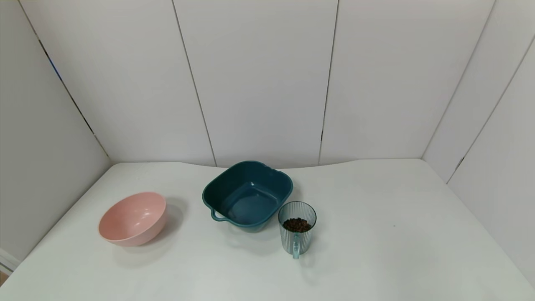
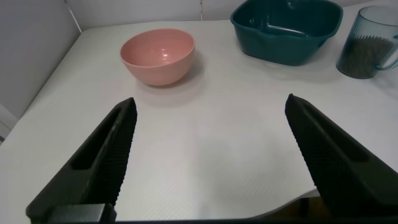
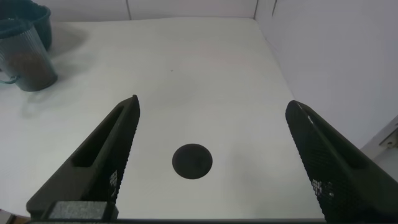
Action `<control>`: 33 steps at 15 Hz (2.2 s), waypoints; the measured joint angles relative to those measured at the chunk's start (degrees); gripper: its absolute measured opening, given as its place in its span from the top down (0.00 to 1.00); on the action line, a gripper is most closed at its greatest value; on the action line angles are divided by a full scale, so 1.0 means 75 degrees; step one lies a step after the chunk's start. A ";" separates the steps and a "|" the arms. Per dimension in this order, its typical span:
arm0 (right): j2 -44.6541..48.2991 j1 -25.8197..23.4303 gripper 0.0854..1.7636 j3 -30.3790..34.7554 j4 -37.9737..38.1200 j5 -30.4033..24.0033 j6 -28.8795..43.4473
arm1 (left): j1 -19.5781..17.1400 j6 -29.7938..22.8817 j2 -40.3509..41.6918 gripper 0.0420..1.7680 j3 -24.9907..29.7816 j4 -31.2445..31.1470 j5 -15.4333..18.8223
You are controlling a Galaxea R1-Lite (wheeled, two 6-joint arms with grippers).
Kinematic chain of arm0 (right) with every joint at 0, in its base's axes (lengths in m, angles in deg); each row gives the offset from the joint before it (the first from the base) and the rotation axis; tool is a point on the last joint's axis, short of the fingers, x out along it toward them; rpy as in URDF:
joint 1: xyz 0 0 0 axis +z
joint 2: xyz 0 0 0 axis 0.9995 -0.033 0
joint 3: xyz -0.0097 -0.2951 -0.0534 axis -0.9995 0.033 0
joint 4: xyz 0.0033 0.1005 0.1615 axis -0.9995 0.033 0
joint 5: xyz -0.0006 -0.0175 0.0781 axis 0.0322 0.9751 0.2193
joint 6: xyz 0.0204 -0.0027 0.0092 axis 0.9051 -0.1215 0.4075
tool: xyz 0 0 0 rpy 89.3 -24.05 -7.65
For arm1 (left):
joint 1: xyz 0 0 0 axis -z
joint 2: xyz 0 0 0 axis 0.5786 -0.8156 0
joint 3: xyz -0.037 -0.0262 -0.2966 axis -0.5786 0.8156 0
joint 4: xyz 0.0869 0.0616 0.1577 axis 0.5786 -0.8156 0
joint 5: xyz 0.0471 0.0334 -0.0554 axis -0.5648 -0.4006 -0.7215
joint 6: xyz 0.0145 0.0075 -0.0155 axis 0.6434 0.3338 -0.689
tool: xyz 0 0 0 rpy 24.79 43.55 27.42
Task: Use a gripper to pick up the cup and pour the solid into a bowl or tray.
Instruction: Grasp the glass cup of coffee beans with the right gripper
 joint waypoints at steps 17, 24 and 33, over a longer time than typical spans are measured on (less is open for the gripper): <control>-0.0374 0.0003 0.03 -0.0767 0.0203 -0.0293 -0.0182 | 0.0000 0.0000 0.0000 0.03 0.0000 0.0000 0.0003; -0.3579 0.0163 0.03 -0.3363 0.0055 -0.0421 -0.0200 | 0.0000 0.0003 0.0000 0.03 0.0000 0.0000 0.0003; -0.9044 0.0668 0.03 -0.4203 -0.2541 -0.1097 -0.0517 | 0.0000 0.0003 0.0000 0.03 0.0000 0.0000 0.0003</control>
